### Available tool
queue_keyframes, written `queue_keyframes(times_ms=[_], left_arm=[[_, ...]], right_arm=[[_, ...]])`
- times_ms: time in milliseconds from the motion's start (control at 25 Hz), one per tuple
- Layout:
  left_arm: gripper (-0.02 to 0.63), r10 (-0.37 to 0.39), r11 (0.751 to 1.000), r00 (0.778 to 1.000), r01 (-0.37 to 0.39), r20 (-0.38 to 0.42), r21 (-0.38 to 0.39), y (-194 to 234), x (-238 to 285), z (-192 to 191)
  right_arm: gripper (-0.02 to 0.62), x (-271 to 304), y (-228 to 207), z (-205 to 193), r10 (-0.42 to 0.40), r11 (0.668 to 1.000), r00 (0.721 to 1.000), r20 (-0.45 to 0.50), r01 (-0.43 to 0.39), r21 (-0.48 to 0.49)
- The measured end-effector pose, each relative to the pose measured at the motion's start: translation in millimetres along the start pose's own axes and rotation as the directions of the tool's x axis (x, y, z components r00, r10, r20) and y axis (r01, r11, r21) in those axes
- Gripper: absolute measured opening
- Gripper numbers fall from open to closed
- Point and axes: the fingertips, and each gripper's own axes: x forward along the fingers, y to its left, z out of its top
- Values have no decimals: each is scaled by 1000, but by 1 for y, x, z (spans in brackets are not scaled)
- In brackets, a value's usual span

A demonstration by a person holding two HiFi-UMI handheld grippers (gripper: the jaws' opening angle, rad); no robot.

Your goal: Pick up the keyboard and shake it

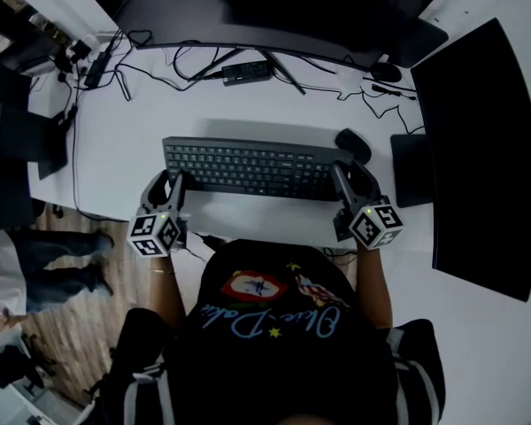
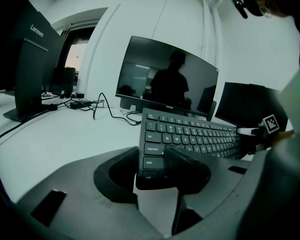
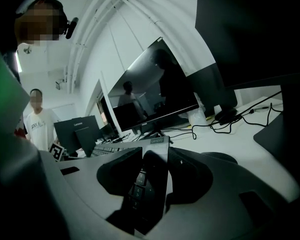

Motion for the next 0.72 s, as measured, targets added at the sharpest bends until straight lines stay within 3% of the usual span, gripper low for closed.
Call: queue_keyframes(times_ms=[720], left_arm=[[147,11,1000,992,-13,-126,-11,3,14,-31]], right_arm=[[138,8,-22,-43,-50,996,988,-144,61,69]])
